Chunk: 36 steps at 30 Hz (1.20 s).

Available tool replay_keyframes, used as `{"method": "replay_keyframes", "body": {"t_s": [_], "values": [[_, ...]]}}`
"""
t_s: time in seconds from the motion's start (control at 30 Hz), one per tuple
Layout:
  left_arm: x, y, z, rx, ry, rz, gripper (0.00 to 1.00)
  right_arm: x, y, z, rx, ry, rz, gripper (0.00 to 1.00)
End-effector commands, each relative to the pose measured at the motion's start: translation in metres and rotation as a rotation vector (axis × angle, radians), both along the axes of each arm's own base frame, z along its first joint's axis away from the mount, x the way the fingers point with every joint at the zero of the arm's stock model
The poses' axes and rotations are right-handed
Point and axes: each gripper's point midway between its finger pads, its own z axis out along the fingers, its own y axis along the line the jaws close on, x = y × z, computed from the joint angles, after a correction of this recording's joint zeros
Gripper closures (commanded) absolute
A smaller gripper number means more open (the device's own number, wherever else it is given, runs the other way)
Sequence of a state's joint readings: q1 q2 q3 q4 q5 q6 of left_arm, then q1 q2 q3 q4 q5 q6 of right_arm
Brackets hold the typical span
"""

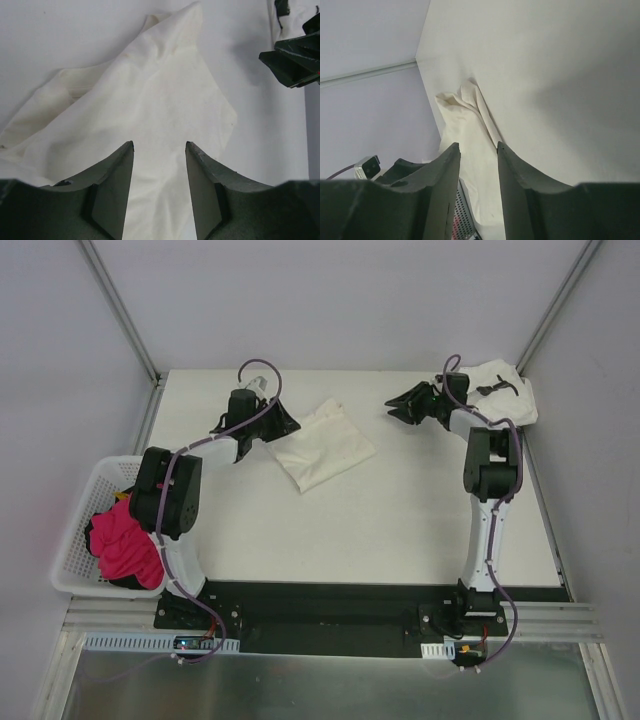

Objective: Fold and stack the t-shirts
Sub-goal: Smooth out wrinkles on the folded tshirt

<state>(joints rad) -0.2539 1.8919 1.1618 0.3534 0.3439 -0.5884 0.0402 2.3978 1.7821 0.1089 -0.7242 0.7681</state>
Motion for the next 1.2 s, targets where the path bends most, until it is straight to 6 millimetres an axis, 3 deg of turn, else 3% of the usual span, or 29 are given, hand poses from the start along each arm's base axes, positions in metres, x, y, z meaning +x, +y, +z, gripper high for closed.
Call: {"method": "replay_keyframes", "body": {"t_s": [0.0, 0.03, 0.07, 0.13, 0.17, 0.23, 0.43, 0.6, 0.63, 0.87, 1.0, 1.13, 1.17], "values": [[-0.011, -0.006, 0.062, -0.102, -0.09, -0.016, 0.55, -0.025, -0.013, 0.026, 0.012, -0.063, 0.044, 0.6], [-0.017, -0.005, 0.072, -0.116, -0.103, -0.005, 0.55, -0.026, -0.014, 0.031, 0.01, -0.086, 0.044, 0.6], [-0.025, -0.001, 0.063, -0.127, -0.067, 0.024, 0.55, -0.03, -0.014, 0.028, 0.01, -0.076, 0.048, 0.59], [-0.036, 0.004, 0.074, -0.141, -0.088, 0.05, 0.53, -0.036, -0.012, 0.024, 0.025, -0.07, 0.067, 0.58], [-0.045, 0.007, 0.064, -0.148, -0.058, 0.069, 0.53, -0.038, -0.011, 0.023, 0.036, -0.063, 0.071, 0.58], [-0.053, 0.014, 0.072, -0.154, -0.082, 0.104, 0.52, -0.039, -0.01, 0.019, 0.056, -0.068, 0.069, 0.57], [-0.098, 0.029, 0.03, -0.202, 0.02, 0.207, 0.51, -0.039, -0.007, 0.013, 0.107, -0.061, 0.073, 0.57], [-0.122, 0.033, 0.012, -0.181, 0.036, 0.281, 0.51, -0.043, -0.006, 0.008, 0.124, -0.046, 0.075, 0.56], [-0.127, 0.037, 0.01, -0.172, 0.027, 0.31, 0.5, -0.04, -0.016, 0.008, 0.127, -0.053, 0.057, 0.56], [-0.142, 0.026, 0.008, -0.158, 0.021, 0.298, 0.5, -0.045, -0.019, 0.0, 0.144, -0.035, 0.041, 0.55], [-0.148, 0.018, -0.003, -0.16, 0.051, 0.28, 0.5, -0.057, -0.02, -0.007, 0.147, -0.03, 0.027, 0.55], [-0.148, 0.014, -0.006, -0.154, 0.053, 0.252, 0.51, -0.082, -0.02, -0.021, 0.142, 0.013, 0.024, 0.55], [-0.148, 0.014, -0.006, -0.152, 0.052, 0.248, 0.51, -0.086, -0.019, -0.016, 0.136, 0.0, 0.021, 0.55]]}}
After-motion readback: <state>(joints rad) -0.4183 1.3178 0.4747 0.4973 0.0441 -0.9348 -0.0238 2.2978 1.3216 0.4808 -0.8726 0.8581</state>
